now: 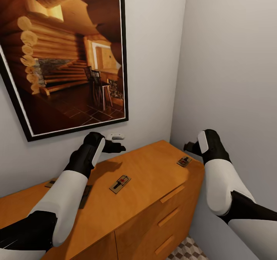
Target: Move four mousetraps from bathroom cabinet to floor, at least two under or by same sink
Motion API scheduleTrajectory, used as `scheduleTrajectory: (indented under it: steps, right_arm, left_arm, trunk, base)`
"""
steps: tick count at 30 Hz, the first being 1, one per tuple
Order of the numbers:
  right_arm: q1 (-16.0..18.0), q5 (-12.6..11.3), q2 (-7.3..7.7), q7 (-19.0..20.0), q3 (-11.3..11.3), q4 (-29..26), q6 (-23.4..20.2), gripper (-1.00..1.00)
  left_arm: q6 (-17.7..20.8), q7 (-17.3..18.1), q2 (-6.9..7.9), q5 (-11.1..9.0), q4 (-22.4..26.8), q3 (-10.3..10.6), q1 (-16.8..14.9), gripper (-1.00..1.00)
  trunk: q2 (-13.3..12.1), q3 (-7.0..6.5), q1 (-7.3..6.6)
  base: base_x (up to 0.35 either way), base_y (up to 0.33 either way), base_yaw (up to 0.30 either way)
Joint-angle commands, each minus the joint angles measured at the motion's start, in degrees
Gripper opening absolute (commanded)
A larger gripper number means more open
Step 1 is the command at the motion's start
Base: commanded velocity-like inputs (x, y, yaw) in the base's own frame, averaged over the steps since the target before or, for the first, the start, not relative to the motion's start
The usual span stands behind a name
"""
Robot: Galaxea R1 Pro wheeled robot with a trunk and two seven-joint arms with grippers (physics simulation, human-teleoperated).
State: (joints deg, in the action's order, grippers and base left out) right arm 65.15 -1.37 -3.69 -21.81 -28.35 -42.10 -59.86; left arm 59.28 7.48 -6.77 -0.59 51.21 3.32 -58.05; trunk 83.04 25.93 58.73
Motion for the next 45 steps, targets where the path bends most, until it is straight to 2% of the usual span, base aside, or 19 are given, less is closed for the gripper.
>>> scheduleTrajectory:
  steps: [1, 7, 25, 33, 45]
  right_arm:
    - [0.06, -0.17, -0.26, -0.91, -0.26, -0.07, -0.14, 1.00]
    - [0.06, -0.20, -1.87, -4.14, -0.35, -0.09, -0.14, 1.00]
    - [0.08, -0.26, -6.25, -10.66, -0.15, -0.79, -0.14, 1.00]
    - [0.10, -0.36, -6.31, -12.53, -0.09, -1.51, -0.14, 1.00]
    - [0.06, -0.38, -6.31, -13.03, -0.08, -1.74, -0.07, 1.00]
  left_arm:
    - [0.23, 0.07, 0.01, -0.03, 0.04, 0.02, -0.04, 1.00]
    - [0.22, 0.08, 0.00, -0.03, 0.07, 0.02, -0.04, 1.00]
    - [0.22, 0.08, 0.01, -0.03, -0.01, 0.02, -0.04, 1.00]
    - [0.22, 0.08, 0.00, -0.03, -0.05, 0.02, -0.04, 1.00]
    - [0.22, 0.08, 0.00, -0.03, -0.58, 0.03, -0.04, 1.00]
  trunk:
    - [0.04, 0.07, 0.00]
    - [0.04, 0.07, 0.00]
    - [0.04, 0.07, 0.00]
    - [0.04, 0.07, 0.00]
    - [0.04, 0.07, 0.00]
  base:
    - [0.000, 0.000, 0.000]
    - [0.000, 0.000, 0.000]
    - [0.000, 0.000, 0.000]
    - [0.000, 0.000, 0.000]
    - [0.000, 0.000, 0.000]
